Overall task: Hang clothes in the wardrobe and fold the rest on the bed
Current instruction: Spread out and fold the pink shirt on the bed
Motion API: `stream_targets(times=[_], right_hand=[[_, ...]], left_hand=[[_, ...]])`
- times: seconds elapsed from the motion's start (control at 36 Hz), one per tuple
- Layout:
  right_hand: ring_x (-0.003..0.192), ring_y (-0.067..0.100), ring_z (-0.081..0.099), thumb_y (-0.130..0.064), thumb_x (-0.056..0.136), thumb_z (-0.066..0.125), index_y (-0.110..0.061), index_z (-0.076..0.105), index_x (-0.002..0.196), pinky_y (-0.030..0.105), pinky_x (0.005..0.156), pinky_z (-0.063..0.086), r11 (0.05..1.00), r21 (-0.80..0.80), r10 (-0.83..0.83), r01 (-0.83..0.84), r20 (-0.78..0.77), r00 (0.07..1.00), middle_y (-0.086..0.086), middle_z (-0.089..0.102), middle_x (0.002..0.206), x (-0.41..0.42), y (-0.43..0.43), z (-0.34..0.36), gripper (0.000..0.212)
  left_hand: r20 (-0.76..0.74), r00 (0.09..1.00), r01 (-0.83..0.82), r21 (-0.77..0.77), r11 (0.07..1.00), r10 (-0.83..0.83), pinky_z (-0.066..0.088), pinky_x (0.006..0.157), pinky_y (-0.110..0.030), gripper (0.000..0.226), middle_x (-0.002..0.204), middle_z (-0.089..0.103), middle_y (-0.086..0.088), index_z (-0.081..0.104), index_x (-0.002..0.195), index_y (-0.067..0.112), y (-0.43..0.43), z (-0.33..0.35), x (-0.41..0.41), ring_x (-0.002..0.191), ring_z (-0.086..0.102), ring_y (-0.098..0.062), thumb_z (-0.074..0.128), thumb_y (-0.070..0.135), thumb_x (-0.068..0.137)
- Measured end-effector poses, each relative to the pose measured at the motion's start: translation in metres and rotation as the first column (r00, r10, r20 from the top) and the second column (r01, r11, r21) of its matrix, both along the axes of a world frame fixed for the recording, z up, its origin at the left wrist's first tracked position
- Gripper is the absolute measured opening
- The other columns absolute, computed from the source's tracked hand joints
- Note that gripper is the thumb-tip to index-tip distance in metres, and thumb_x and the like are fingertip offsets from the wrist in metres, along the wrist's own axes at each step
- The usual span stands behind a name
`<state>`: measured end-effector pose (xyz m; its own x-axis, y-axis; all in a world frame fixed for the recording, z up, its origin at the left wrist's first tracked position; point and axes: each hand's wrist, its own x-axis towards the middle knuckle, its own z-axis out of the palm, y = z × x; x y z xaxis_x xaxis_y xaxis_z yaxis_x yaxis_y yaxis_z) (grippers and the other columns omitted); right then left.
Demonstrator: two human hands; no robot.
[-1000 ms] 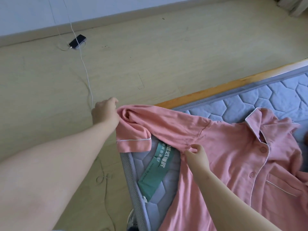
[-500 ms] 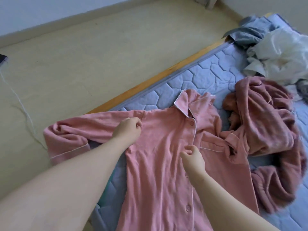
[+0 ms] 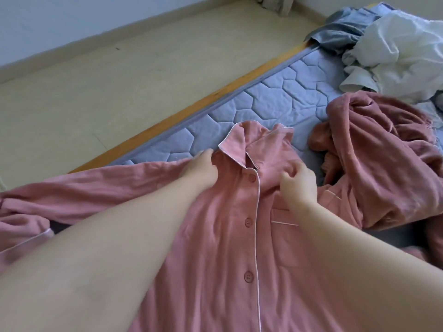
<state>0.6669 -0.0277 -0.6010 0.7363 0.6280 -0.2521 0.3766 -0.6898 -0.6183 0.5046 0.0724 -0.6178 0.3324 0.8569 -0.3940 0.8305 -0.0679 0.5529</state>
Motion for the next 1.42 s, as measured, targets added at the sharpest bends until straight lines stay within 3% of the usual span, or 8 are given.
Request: stream_targets(times=[0.22,0.33,0.53,0.64,0.78,0.94,1.33,1.42], right_hand=[[0.122,0.034,0.048,-0.024,0.085,0.064,-0.008,0.027,0.139,0.035,0.098,0.038,0.997,-0.078,-0.030,0.019,-0.140,0.990,0.014,0.049,0.135,0.012,0.033,-0.025,0.067],[0.114,0.033,0.054,-0.021,0.084,0.064,-0.005,0.043,0.127,0.035,0.093,0.041,0.988,-0.152,-0.024,0.004,-0.132,0.991,0.015,0.057,0.125,0.016,0.028,-0.031,0.050],[0.066,0.022,0.053,-0.024,0.096,0.047,-0.022,0.052,0.099,0.026,0.064,0.041,0.970,0.236,0.077,-0.053,-0.097,0.992,0.000,0.057,0.081,-0.002,0.039,-0.012,0.006],[0.063,0.021,0.052,-0.013,0.095,0.043,-0.027,0.047,0.087,0.033,0.064,0.043,0.938,0.343,0.115,-0.054,-0.159,0.981,-0.003,0.053,0.070,-0.019,0.056,-0.005,0.017],[0.116,0.032,0.051,-0.006,0.090,0.045,-0.015,0.037,0.138,0.035,0.096,0.038,0.953,-0.040,0.294,-0.299,-0.102,0.950,0.015,0.051,0.130,-0.021,0.053,-0.003,0.050],[0.124,0.034,0.041,-0.019,0.089,0.047,-0.018,0.045,0.131,0.042,0.100,0.032,0.932,-0.321,0.222,-0.171,0.129,0.966,0.013,0.045,0.134,-0.007,0.004,0.010,0.042],[0.122,0.034,0.045,-0.030,0.093,0.049,-0.025,0.019,0.146,0.046,0.091,0.039,0.992,-0.040,-0.100,0.116,0.281,0.954,0.013,0.037,0.140,0.085,-0.081,0.058,0.061],[0.112,0.037,0.054,-0.026,0.091,0.052,-0.023,0.008,0.148,0.043,0.082,0.042,0.957,-0.168,-0.200,0.236,0.208,0.958,0.016,0.051,0.128,0.108,-0.092,0.060,0.072]], left_hand=[[0.019,0.996,-0.083,-0.083,0.993,0.085,0.045,0.087,-0.033,0.043,0.124,0.059,-0.008,0.042,0.134,0.022,0.010,-0.028,0.006,0.109,0.058,-0.029,0.048,0.030,0.092],[0.093,0.991,-0.092,-0.098,0.991,0.101,0.050,0.082,-0.037,0.013,0.105,0.065,-0.008,0.056,0.095,0.024,0.012,-0.027,0.001,0.099,0.061,-0.032,0.051,0.035,0.091],[0.364,0.857,-0.405,0.037,0.914,0.365,0.042,0.075,-0.031,0.012,0.083,0.058,0.007,0.048,0.090,0.026,0.012,0.002,-0.028,0.085,0.055,-0.023,0.041,0.018,0.094],[0.338,0.798,-0.559,0.101,0.823,0.500,0.035,0.074,-0.031,0.011,0.094,0.058,0.003,0.045,0.101,0.022,0.007,0.015,-0.051,0.094,0.054,-0.025,0.041,0.015,0.093],[0.015,0.926,-0.374,-0.091,0.923,0.377,0.031,0.102,-0.033,0.070,0.148,0.013,-0.009,0.012,0.145,0.024,-0.003,0.017,-0.045,0.131,0.034,-0.029,0.053,0.020,0.088],[-0.316,0.949,0.039,0.160,0.986,0.013,0.022,0.108,-0.038,0.068,0.156,-0.015,-0.003,0.011,0.145,0.036,-0.045,0.025,-0.019,0.121,0.038,-0.037,0.047,0.025,0.088],[-0.246,0.909,0.341,-0.023,0.940,-0.336,0.032,0.103,-0.040,0.055,0.148,0.022,0.009,0.029,0.142,0.034,-0.116,0.009,0.048,0.132,0.031,-0.022,0.048,0.031,0.090],[-0.242,0.926,0.305,0.034,0.952,-0.288,0.032,0.103,-0.037,0.053,0.143,0.033,0.007,0.029,0.141,0.033,-0.125,0.010,0.063,0.130,0.033,-0.020,0.046,0.028,0.091]])
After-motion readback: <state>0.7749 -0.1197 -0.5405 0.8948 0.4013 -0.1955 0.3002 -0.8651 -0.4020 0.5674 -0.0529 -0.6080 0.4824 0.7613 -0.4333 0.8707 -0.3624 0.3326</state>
